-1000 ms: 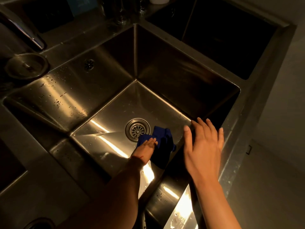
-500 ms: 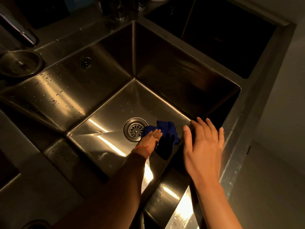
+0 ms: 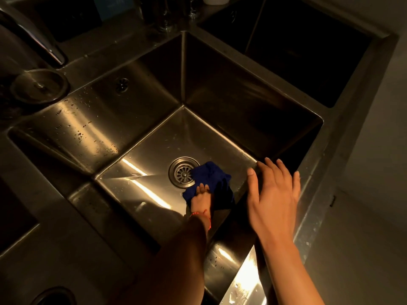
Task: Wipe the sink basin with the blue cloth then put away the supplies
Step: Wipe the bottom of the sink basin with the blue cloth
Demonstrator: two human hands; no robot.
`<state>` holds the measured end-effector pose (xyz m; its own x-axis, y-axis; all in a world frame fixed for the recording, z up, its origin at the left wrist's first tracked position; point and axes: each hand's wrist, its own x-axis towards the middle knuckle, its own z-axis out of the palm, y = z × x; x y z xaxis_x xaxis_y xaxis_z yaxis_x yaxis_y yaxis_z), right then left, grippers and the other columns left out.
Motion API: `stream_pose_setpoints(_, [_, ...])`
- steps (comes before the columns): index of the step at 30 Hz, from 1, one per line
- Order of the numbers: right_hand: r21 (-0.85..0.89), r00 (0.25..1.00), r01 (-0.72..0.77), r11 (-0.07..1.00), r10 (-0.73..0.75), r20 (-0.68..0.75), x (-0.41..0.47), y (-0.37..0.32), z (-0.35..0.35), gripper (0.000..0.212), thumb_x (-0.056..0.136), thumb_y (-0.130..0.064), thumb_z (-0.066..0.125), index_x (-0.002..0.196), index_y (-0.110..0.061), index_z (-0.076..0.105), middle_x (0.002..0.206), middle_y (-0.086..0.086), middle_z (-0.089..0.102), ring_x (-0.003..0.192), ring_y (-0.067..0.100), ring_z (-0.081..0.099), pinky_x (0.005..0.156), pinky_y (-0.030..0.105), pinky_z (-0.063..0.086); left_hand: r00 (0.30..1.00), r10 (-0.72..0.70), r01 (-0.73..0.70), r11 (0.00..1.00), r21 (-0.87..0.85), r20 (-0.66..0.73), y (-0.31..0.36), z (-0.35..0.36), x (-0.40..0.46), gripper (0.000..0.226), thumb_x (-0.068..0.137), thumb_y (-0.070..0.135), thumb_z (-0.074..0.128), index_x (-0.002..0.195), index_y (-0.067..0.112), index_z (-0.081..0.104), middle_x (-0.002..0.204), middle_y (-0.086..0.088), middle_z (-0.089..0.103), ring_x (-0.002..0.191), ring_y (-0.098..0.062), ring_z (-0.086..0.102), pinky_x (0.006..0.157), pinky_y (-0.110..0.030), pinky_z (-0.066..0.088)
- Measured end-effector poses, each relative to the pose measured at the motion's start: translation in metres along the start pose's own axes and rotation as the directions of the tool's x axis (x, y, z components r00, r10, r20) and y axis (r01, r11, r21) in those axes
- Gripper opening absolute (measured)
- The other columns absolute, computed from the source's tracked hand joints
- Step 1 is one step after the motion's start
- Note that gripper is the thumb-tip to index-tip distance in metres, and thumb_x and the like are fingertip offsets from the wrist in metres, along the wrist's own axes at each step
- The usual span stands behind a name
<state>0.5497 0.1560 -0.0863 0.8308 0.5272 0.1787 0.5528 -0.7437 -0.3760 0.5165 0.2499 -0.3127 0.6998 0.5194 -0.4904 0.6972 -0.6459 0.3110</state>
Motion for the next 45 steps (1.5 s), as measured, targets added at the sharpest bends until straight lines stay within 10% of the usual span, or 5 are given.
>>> stream_pose_setpoints(14, [0.001, 1.0, 0.005, 1.0, -0.005, 0.0, 0.001, 0.001, 0.001, 0.049, 0.092, -0.042, 0.031, 0.117, -0.01, 0.059, 0.128, 0.009, 0.056, 0.131, 0.023, 0.035, 0.113, 0.037, 0.004, 0.914, 0.404, -0.397, 0.873, 0.284, 0.039, -0.015, -0.023, 0.011, 0.063, 0.1, 0.011, 0.033, 0.153, 0.02, 0.001, 0.16, -0.003, -0.012, 0.147, -0.028, -0.01, 0.122, -0.038, 0.001])
stream_pose_setpoints(21, [0.002, 1.0, 0.006, 1.0, -0.006, 0.008, 0.001, 0.001, 0.001, 0.05, 0.092, -0.042, 0.031, 0.118, -0.01, 0.058, 0.13, 0.008, 0.054, 0.132, 0.022, 0.033, 0.112, 0.035, 0.002, 0.967, 0.247, -0.252, 0.963, -0.093, -0.058, -0.006, -0.006, 0.003, 0.051, 0.103, 0.019, 0.031, 0.152, 0.013, 0.015, 0.161, -0.007, 0.005, 0.148, -0.026, 0.004, 0.122, -0.04, 0.008])
stream_pose_setpoints(31, [0.009, 1.0, 0.007, 1.0, -0.007, 0.008, 0.0, 0.001, 0.001, 0.049, 0.092, -0.042, 0.031, 0.118, -0.01, 0.059, 0.129, 0.008, 0.055, 0.132, 0.022, 0.034, 0.113, 0.036, 0.003, 0.994, -0.077, 0.084, 0.992, 0.094, -0.078, -0.003, 0.01, -0.013, 0.056, 0.102, -0.002, 0.021, 0.15, 0.002, -0.007, 0.158, -0.018, -0.011, 0.145, -0.038, -0.008, 0.119, -0.041, 0.012])
stream_pose_setpoints(36, [0.014, 1.0, 0.005, 1.0, -0.005, 0.011, 0.001, 0.001, 0.001, 0.049, 0.092, -0.042, 0.031, 0.118, -0.011, 0.059, 0.13, 0.008, 0.054, 0.132, 0.021, 0.033, 0.113, 0.035, 0.002, 0.961, -0.185, 0.225, 0.954, 0.196, -0.204, 0.004, -0.003, -0.034, 0.034, 0.068, 0.012, 0.069, 0.101, 0.016, 0.076, 0.11, -0.008, 0.072, 0.106, -0.027, 0.068, 0.079, -0.026, 0.058])
stream_pose_setpoints(45, [0.019, 1.0, 0.01, 1.0, -0.01, 0.018, 0.001, 0.0, -0.001, 0.048, 0.092, -0.041, 0.032, 0.118, -0.011, 0.058, 0.129, 0.009, 0.055, 0.132, 0.023, 0.035, 0.114, 0.039, 0.005, 0.951, -0.211, 0.235, 0.968, 0.084, -0.227, -0.003, -0.005, -0.035, 0.037, 0.088, 0.016, 0.045, 0.081, 0.008, 0.08, 0.094, -0.013, 0.075, 0.086, -0.033, 0.073, 0.064, -0.037, 0.06])
